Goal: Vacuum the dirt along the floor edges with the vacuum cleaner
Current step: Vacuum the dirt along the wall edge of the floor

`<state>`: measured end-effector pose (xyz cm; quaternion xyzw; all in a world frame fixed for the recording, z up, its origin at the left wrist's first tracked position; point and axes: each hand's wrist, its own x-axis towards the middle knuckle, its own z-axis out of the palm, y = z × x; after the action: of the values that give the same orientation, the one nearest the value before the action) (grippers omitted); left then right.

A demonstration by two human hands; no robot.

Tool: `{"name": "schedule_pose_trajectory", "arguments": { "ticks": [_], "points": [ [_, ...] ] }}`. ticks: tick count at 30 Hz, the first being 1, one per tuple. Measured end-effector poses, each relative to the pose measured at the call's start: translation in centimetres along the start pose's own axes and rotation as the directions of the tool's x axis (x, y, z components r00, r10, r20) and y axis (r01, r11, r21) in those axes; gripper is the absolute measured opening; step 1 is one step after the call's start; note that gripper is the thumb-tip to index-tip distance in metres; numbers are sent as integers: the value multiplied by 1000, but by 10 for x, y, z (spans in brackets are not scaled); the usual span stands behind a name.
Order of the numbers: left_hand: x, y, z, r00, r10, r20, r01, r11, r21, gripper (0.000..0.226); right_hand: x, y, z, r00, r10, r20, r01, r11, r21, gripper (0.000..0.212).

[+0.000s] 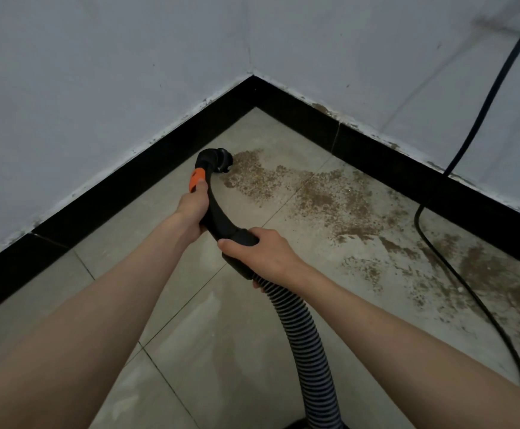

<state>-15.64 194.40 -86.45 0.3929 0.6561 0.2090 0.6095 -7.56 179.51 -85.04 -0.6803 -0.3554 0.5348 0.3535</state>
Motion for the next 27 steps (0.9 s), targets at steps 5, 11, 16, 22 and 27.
{"name": "schedule_pose_trajectory", "arguments": {
  "ticks": [5, 11, 16, 22, 27],
  "points": [
    [1, 10, 19, 999, 39, 26, -41, 995, 89, 54, 1, 2, -12, 999, 16, -46, -13, 998, 58, 30],
    [3, 17, 44, 995, 64, 72, -75, 984, 163, 55, 2, 6, -24, 993, 43, -111, -33, 995, 94, 31],
    [2, 20, 65, 992, 80, 101, -99, 975, 200, 55, 1, 13, -37, 987, 53, -149, -33, 991, 129, 31],
    [3, 19, 82, 986, 101, 130, -129, 964, 232, 53, -1, 18, -47, 981, 50, -185, -21, 988, 151, 29],
    [11, 21, 84, 989, 121, 89, -140, 959, 248, 43, 3, 15, -52, 986, 54, -159, -30, 989, 145, 31]
  ]
}}
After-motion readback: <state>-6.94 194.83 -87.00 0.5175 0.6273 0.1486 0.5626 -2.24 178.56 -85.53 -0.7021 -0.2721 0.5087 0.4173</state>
